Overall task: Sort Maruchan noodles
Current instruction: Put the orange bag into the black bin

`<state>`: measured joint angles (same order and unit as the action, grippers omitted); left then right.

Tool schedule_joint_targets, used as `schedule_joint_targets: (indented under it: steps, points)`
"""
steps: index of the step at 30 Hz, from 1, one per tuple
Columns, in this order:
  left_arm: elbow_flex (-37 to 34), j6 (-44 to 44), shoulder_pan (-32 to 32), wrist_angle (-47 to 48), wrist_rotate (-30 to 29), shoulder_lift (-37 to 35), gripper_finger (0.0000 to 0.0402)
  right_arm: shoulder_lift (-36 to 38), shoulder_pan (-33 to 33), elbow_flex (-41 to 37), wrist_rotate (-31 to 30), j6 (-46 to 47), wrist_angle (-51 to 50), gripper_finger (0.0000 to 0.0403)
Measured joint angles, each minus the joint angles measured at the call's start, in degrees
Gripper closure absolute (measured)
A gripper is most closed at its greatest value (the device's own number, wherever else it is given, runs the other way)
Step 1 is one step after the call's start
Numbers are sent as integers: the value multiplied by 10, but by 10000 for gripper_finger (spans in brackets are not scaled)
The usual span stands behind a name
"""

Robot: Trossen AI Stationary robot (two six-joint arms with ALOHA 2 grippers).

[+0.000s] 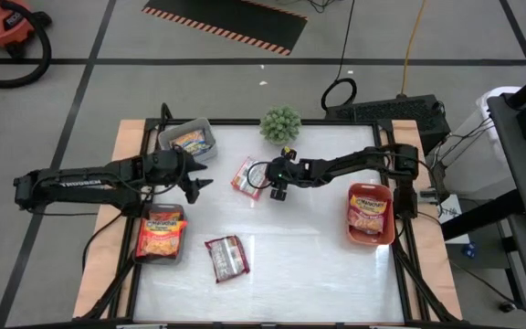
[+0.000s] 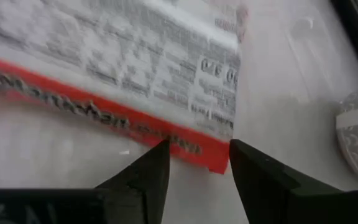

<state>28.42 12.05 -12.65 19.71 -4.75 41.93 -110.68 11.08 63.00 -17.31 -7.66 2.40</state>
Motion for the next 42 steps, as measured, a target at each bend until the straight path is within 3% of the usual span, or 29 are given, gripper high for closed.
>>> schedule_joint_targets:
  steps: [7, 12, 25, 35, 42]
  points:
    - [0, 2, 37, 2, 0, 1, 135, -1, 24, 0, 115, -25, 1, 241]
    - [0, 19, 59, 3, -1, 1, 135, -1, 33, 0, 154, -36, 21, 255]
    - [0, 62, 116, 14, -13, 1, 135, -1, 50, 0, 197, -51, 50, 397]
    - [0, 26, 124, 12, -14, 1, 135, 40, 31, 0, 225, -35, -8, 396]
    - [0, -5, 124, 10, -15, 1, 135, 45, 22, 0, 164, 6, -6, 316]
